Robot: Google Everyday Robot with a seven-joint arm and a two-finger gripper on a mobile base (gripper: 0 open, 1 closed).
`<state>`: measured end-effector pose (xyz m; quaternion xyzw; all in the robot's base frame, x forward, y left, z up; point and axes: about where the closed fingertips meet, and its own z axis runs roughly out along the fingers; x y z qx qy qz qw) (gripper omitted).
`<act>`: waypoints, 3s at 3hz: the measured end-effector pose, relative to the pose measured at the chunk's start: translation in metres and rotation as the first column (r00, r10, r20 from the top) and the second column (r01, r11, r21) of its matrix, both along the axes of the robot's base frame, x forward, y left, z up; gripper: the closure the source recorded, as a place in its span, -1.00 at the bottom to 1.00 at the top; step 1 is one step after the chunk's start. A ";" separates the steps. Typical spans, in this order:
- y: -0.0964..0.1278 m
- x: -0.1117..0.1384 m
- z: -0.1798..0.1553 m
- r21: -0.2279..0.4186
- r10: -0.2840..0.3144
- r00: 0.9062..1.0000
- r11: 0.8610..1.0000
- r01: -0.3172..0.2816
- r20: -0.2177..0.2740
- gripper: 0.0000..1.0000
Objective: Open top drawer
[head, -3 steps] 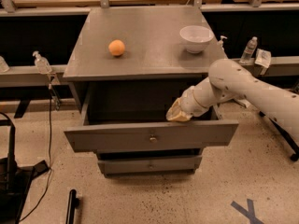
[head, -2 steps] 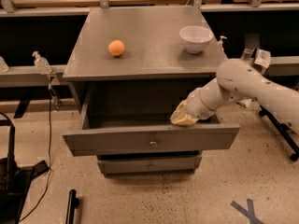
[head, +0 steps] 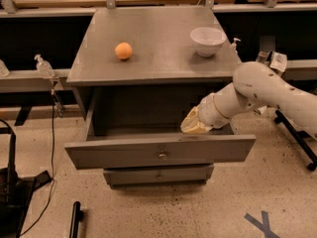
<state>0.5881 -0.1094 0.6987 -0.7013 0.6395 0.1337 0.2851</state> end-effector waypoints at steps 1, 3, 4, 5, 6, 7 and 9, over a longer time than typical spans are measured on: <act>0.009 0.027 0.000 0.013 -0.011 0.999 1.000 0.011 0.043 1.00; 0.042 0.065 -0.032 0.078 -0.045 0.999 0.996 0.044 0.012 1.00; 0.054 0.054 -0.047 0.080 -0.032 0.999 0.996 0.034 -0.026 1.00; 0.050 0.030 -0.046 0.062 -0.022 0.999 0.998 0.025 -0.044 1.00; 0.041 0.006 -0.041 0.020 -0.008 0.998 1.000 0.009 -0.054 1.00; 0.025 -0.014 -0.030 0.008 -0.003 0.998 1.000 0.003 -0.069 1.00; 0.012 0.001 -0.013 0.079 -0.041 0.999 0.996 0.043 -0.021 1.00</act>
Offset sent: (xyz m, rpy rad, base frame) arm 0.0917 0.0340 -0.0223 0.0890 -0.0595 -0.0805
